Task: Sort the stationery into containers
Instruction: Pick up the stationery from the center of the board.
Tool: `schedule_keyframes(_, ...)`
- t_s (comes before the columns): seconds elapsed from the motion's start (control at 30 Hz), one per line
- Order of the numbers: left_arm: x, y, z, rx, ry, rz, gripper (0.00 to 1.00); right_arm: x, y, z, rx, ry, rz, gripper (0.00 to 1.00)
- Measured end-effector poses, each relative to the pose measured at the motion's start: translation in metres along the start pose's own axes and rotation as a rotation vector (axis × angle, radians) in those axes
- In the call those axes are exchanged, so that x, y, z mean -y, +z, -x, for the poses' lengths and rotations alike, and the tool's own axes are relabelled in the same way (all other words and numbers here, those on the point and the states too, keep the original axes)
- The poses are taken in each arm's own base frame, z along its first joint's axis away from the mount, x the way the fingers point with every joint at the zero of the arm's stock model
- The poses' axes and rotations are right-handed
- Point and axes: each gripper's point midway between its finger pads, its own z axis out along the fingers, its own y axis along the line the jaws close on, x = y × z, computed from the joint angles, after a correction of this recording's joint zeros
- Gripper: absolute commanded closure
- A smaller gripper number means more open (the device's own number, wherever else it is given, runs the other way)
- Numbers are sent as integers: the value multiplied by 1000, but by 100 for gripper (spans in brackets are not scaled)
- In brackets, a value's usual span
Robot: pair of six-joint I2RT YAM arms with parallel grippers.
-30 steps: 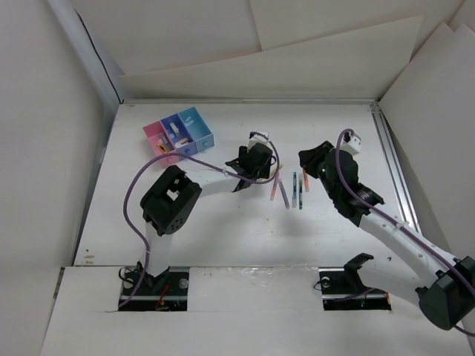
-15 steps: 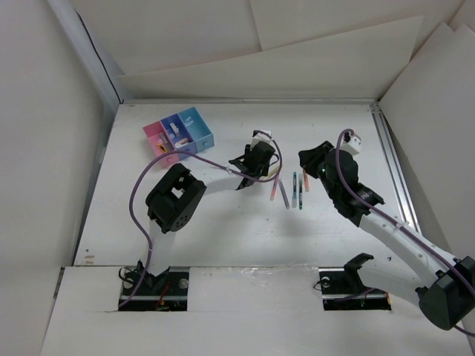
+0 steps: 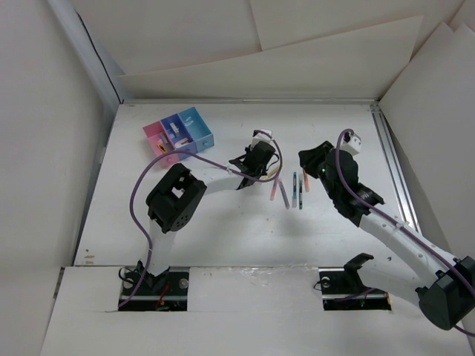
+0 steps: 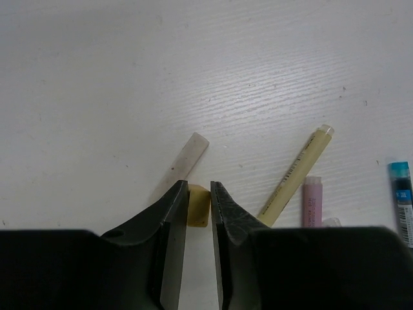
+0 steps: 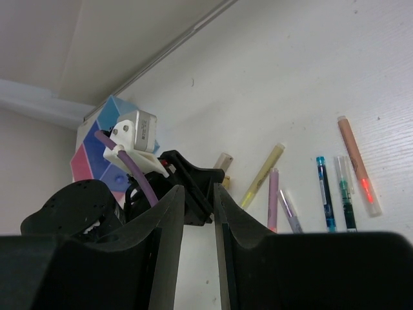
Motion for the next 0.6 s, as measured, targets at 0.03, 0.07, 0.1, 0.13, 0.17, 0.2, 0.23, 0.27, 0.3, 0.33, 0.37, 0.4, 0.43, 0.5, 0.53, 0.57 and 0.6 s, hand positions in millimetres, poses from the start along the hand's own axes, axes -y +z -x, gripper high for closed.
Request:
schedule_keyframes(0.03,0,0,0,0,0,1,79,0,0,0,0,0,0,69)
schedule_keyframes(0.07,-1,0,0,0,1,3,77,0,0,0,0,0,0,69)
schedule_keyframes(0.1,-1,0,0,0,1,3,75,0,0,0,0,0,0,69)
schedule_keyframes(0.13,-1,0,0,-1,1,4,75,0,0,0,0,0,0,69)
schedule_keyframes(0.17,-1,0,-1,-2,2,5,75,0,0,0,0,0,0,69)
schedule_keyframes(0.2,-1,0,0,-2,2,7,75,0,0,0,0,0,0,69)
schedule_keyframes(0.23,-2,1,-1,-3,4,12,75,0,0,0,0,0,0,69)
schedule_keyframes(0.27,-2,2,-1,-3,4,16,75,0,0,0,0,0,0,69)
schedule_keyframes(0.3,-3,3,-2,-4,5,20,75,0,0,0,0,0,0,69)
schedule_keyframes(0.33,-3,4,-3,-7,7,23,77,0,0,0,0,0,0,69)
schedule_keyframes(0.37,-4,5,-5,-10,9,27,79,0,0,0,0,0,0,69)
schedule_keyframes(0.4,-5,6,-7,-14,12,31,79,0,0,0,0,0,0,69)
schedule_keyframes(0.43,-5,6,-7,-12,12,35,81,0,0,0,0,0,0,69)
schedule_keyframes(0.5,-5,6,-6,-11,13,37,88,0,0,0,0,0,0,69)
schedule_keyframes(0.53,-6,6,-6,-10,13,41,91,0,0,0,0,0,0,69)
schedule_keyframes(0.57,-6,6,-6,-9,12,44,94,0,0,0,0,0,0,69)
schedule_keyframes(0.6,-7,6,-6,-9,12,45,95,0,0,0,0,0,0,69)
